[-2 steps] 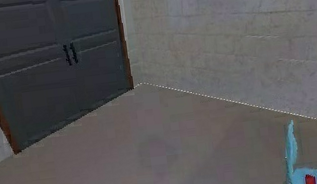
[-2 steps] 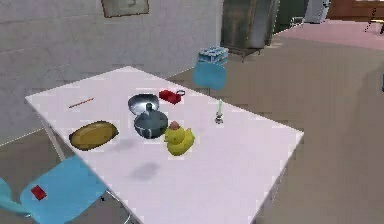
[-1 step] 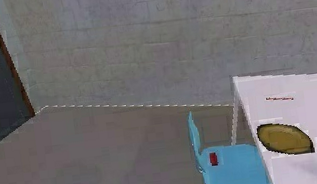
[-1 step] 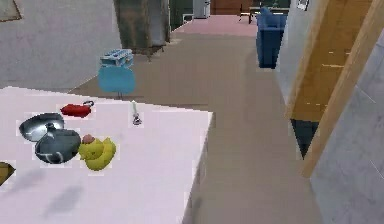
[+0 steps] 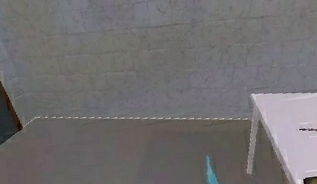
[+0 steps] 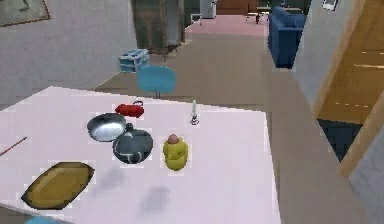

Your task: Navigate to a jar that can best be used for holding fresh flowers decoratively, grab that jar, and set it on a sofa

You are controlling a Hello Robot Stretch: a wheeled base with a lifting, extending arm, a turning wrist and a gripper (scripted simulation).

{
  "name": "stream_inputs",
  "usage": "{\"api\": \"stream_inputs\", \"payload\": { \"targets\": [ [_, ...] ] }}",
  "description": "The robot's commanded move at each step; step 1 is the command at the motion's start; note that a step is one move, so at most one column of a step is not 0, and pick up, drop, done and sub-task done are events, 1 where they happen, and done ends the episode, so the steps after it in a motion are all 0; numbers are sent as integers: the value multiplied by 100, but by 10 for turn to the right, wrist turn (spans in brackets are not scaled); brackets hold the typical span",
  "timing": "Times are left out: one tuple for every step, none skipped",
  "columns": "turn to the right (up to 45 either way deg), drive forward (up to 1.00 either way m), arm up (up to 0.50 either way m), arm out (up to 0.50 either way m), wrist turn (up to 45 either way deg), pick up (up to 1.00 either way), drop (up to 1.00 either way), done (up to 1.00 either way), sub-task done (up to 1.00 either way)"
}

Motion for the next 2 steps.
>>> {"api": "stream_inputs", "payload": {
  "targets": [
    [-150,0,0,0,0,0,0,0,0],
    [0,0,50,0,0,0,0,0,0]
  ]
}}
